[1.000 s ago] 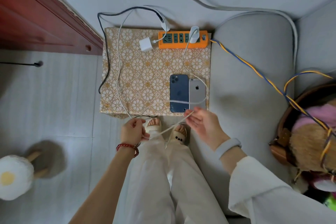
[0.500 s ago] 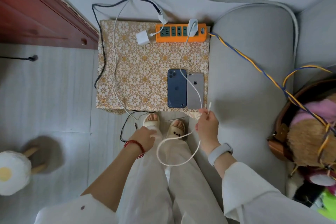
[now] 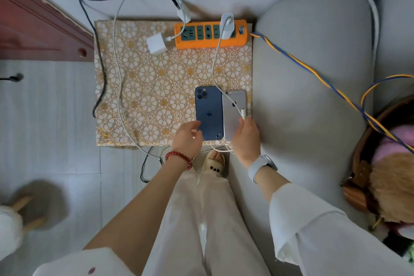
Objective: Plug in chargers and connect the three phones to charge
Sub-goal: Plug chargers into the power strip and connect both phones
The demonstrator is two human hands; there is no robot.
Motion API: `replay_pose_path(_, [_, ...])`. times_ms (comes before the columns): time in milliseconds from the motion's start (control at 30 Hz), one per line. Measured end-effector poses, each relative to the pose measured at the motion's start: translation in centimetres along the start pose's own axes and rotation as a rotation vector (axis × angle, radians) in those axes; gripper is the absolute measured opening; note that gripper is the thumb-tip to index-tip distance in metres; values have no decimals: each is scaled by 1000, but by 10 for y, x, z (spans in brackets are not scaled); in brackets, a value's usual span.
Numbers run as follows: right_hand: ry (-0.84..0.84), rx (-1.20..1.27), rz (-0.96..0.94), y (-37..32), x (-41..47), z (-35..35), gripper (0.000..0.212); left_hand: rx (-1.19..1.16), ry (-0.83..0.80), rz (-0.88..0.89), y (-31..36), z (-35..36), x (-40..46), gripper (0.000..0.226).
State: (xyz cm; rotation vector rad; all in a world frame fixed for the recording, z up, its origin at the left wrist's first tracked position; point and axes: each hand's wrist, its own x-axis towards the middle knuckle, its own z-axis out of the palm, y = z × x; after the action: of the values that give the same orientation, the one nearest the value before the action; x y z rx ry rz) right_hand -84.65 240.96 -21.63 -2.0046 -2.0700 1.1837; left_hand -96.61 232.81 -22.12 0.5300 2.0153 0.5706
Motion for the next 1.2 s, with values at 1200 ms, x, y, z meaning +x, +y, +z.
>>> replay_pose_path(1200, [-146,446,59,-17,-3,-38,25,-319,-242,-46,38,-4,-10,35])
